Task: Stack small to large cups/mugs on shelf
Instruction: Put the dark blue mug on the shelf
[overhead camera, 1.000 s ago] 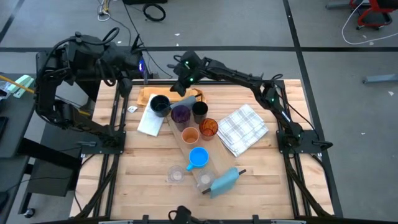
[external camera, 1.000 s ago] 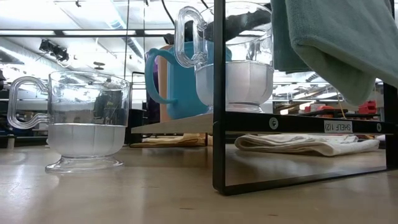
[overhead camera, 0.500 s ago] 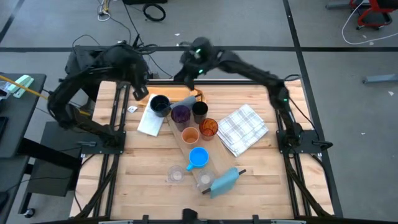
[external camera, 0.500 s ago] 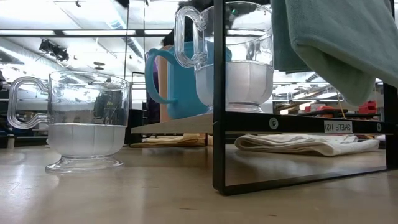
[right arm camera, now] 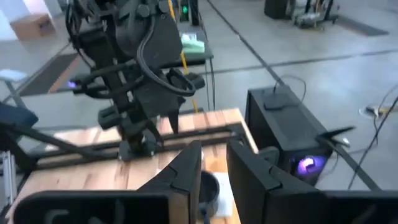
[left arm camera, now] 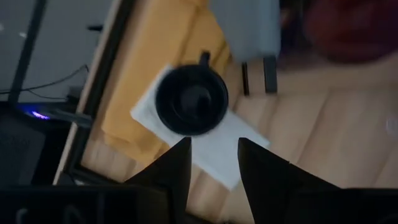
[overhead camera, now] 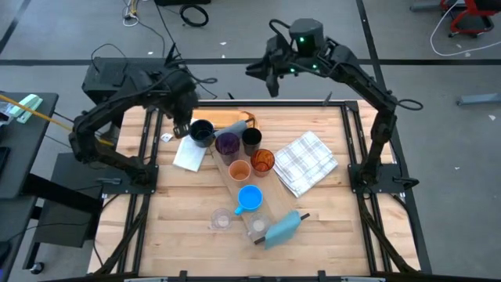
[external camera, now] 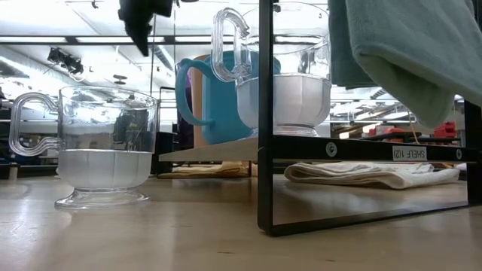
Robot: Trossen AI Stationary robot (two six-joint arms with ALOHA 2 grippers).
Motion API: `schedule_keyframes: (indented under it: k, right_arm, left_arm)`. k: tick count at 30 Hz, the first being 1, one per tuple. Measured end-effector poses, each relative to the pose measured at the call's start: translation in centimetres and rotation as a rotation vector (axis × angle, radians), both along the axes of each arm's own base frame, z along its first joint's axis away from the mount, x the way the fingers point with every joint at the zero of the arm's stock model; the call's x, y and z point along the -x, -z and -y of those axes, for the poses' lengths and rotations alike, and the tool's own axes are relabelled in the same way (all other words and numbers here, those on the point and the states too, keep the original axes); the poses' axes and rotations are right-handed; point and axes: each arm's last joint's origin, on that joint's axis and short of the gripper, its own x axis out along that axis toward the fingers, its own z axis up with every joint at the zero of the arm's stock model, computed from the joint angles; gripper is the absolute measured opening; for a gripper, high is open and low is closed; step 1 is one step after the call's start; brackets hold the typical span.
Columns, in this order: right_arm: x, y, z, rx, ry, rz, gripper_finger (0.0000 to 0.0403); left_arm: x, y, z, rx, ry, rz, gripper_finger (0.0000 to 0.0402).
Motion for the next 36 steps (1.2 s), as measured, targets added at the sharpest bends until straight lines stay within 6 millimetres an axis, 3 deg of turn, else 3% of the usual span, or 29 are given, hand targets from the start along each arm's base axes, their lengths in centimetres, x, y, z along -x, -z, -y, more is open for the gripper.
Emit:
schedule_keyframes:
  k: [10,22,36]
  right_arm:
    - [-0.3,2.3,0.0,0.006,-0.004,-0.183,0.0082]
    - [0.1,2.5,0.2,0.013,0.001,-0.211,0.0082]
    - [0.5,3.0,0.2,0.026,-0.020,-0.275,0.0082]
  left_arm:
    - [0.9,0.5,0.8,0.024,0.128,-0.109,0.0154]
    - [1.0,0.4,0.8,-0.004,0.244,-0.128,0.0196]
    - [0.6,0.7,0.6,-0.020,0.355,-0.160,0.0179]
